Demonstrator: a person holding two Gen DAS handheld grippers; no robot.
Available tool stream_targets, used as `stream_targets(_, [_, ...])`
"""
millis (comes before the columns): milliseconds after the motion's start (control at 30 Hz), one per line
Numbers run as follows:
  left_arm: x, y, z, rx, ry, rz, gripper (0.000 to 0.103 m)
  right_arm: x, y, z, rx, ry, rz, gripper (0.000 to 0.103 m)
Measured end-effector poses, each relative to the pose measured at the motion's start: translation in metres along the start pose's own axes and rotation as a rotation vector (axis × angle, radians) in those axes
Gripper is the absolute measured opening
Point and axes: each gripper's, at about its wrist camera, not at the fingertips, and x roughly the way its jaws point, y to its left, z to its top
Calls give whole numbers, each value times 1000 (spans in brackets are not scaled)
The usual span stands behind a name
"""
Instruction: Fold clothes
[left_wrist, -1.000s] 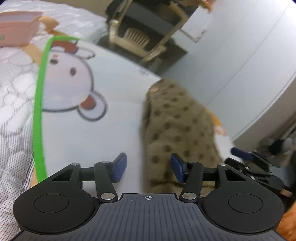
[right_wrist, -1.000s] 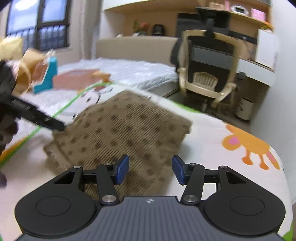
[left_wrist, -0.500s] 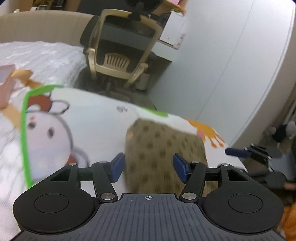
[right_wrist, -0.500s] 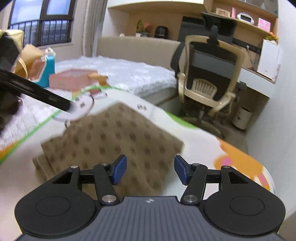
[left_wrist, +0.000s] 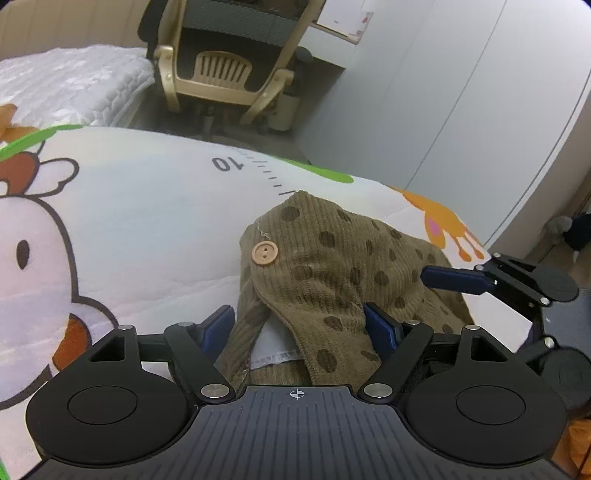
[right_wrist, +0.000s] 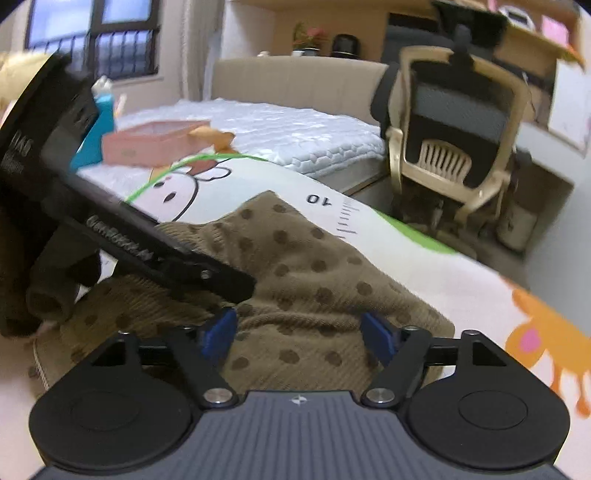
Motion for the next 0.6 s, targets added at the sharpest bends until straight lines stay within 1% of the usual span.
stream_targets(133, [2,-1,0,0,-6,-4,83,-10,-6,2,3,8,5,76])
stream_targets(167, [2,0,0,1,-8,-5,83,-14,-11,4,21,2,4,75])
stream_targets(200, [2,0,0,1,-9,-5,83,-17,-16,7,43,-7,2,75])
stream_targets(300, [2,1,1,-2,-9,-6,84,-16,-42,16,171,-35,-21,75])
stream_targets(367, [-2,2,1,-14,-12,-30,85,-2,-51,12,203,0,-67,75])
stream_targets(433, [-5,3,2,-27,-15,-55,84,13,-57,5,206,32,-104,82])
stream_targets(467, [-7,4,2,-34,-17,-71,85,17,-58,-1,205,29,-109,85])
stream_targets(533, [-14,10,1,-57,-29,-130,92,15,-60,-7,220,15,-111,85])
stream_targets(600, [-18,5,4,-67,-37,-160,94,11,-58,-10,203,6,-119,85])
